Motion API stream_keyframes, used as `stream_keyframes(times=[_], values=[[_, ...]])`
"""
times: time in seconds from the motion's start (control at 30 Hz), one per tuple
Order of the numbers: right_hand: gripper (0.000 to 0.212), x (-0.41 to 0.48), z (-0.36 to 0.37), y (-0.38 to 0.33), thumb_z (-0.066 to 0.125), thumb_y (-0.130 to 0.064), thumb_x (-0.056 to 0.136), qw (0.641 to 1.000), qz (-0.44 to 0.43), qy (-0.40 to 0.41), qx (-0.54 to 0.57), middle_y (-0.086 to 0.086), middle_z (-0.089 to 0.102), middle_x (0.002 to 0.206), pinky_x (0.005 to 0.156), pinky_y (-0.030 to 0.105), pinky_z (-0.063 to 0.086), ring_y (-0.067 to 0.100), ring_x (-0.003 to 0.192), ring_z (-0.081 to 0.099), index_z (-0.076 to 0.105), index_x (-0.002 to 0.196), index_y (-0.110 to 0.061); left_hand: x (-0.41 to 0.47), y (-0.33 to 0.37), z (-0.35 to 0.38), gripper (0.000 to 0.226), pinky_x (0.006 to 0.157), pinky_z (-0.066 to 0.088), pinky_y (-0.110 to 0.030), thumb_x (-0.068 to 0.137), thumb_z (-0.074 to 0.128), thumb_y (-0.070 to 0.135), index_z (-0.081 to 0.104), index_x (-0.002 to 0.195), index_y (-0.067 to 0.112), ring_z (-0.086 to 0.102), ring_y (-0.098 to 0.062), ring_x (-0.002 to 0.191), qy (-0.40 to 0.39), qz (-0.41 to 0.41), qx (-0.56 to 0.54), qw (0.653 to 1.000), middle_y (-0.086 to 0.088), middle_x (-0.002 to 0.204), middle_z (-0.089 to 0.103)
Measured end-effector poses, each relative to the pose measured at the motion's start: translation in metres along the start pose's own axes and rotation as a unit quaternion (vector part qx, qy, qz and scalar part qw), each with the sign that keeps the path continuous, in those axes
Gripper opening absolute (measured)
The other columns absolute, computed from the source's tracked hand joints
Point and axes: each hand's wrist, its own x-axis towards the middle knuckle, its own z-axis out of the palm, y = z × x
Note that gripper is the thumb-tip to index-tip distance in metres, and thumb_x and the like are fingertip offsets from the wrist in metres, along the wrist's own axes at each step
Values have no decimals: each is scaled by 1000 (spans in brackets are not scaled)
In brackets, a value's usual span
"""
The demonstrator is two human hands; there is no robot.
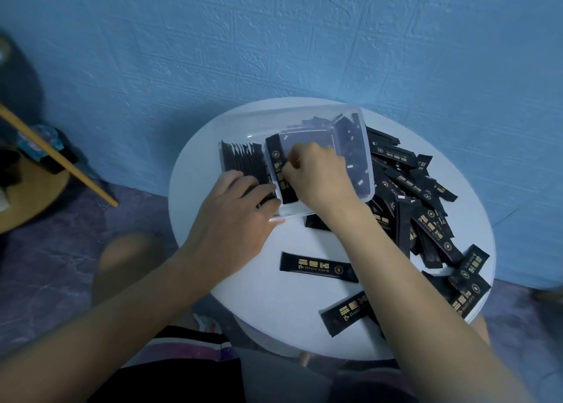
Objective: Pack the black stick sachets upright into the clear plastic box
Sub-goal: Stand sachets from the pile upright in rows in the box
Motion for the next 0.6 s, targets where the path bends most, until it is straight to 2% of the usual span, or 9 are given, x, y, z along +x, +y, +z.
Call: stream_keyframes(times=[0.1, 0.17, 0.23, 0.33, 0.47, 0.6], values=[[10, -1, 2, -2, 58, -24, 91, 999, -17, -32, 14, 7, 72, 94, 75, 33, 43, 33, 94, 63, 64, 94, -16, 1, 0, 0, 29, 102, 37, -42, 100, 54, 34, 76, 103, 15, 65, -29, 99, 6, -5, -7, 1000, -3, 115, 72], [8, 0, -1, 0, 63, -25, 91, 996, -9, -51, 73, 1, 72, 87, 76, 32, 48, 27, 87, 68, 61, 84, -21, 1, 0, -1, 29, 102, 38, -43, 100, 54, 34, 76, 103, 15, 65, -29, 99, 2, -4, -8, 1000, -4, 117, 71], [17, 1, -4, 2, 69, -31, 90, 989, -2, -77, 130, -1, 71, 79, 80, 39, 57, 24, 78, 70, 59, 78, -24, 0, 0, -1, 31, 103, 37, -42, 100, 53, 36, 76, 104, 16, 65, -28, 101, -7, -5, -7, 1000, -6, 121, 69], [23, 2, -4, 5, 73, -36, 88, 981, 6, -98, 165, 1, 71, 71, 81, 44, 59, 22, 69, 69, 60, 77, -21, 0, -1, -3, 32, 105, 35, -41, 100, 51, 37, 75, 106, 18, 64, -28, 102, -15, -12, -8, 1000, -6, 119, 69], [31, -2, -3, 6, 64, -47, 93, 987, -11, -86, 135, -2, 69, 67, 80, 38, 58, 19, 67, 68, 59, 77, -21, 0, 0, -2, 29, 106, 34, -40, 101, 52, 36, 74, 104, 17, 64, -27, 102, -10, -11, -10, 1000, -5, 116, 70], [28, -2, -4, 7, 61, -42, 95, 983, -9, -87, 162, -3, 69, 65, 80, 44, 58, 20, 64, 70, 61, 79, -20, -1, 1, -2, 26, 105, 35, -41, 101, 54, 32, 74, 99, 16, 65, -28, 102, -3, -6, -6, 1000, -6, 117, 70]])
